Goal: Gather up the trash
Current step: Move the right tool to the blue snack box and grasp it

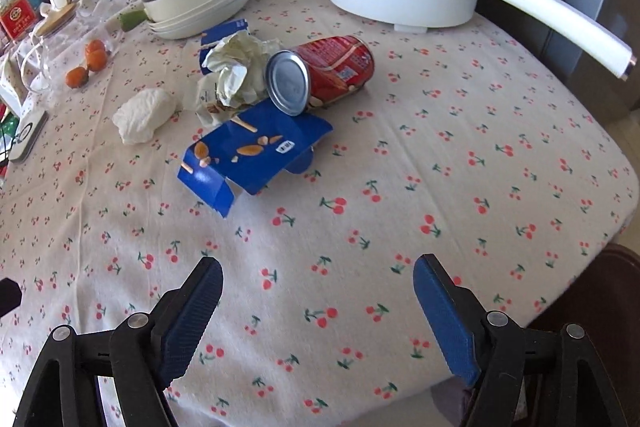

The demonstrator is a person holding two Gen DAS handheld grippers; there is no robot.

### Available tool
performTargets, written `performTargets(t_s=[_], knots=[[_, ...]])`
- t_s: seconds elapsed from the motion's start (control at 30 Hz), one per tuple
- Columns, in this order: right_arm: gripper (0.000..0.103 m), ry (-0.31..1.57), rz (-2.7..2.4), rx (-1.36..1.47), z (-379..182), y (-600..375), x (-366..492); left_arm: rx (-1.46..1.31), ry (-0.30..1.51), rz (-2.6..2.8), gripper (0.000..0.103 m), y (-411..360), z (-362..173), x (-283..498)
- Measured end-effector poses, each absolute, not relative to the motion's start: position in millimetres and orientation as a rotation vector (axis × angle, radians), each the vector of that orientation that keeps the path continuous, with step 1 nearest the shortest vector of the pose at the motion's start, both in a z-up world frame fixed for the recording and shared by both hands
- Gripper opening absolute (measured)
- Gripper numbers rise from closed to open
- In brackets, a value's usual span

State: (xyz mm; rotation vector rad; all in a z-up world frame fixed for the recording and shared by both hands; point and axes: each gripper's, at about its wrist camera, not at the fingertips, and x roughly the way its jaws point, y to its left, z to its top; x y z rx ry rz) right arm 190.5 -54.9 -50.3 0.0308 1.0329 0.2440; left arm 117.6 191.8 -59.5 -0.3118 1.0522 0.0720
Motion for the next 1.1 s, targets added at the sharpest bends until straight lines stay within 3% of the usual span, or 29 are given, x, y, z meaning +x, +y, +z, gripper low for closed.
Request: performTargets(t_s=[0.27,0.47,0.87,0.97,1.03,1.1], knots=[[0.082,1.040,0.215,0.166,-60,-41,232,-0.322,1.024,0.151,0.103,211,-59,125],[0.093,1.045,0.168,0.207,-56,-17,260,-0.298,1.016,0.192,0.103,218,-61,132],[0.096,1.142,0.034,-0.023,-102,21,275,-0.308,1.027,0.197,0.103,228,-66,130],[0.092,1.152,0.052,-0.009,-108,12,273,-0.305,1.017,0.193,0.103,226,-65,128],[0.079,1.143,0.071,-0.045,-106,8,270,-0.305,1.011,0.188,0.103,224,-63,128],[0.073,1.148,0.114,-0.051,-103,2,266,-0.310,1.004,0.179,0.103,221,-61,127]])
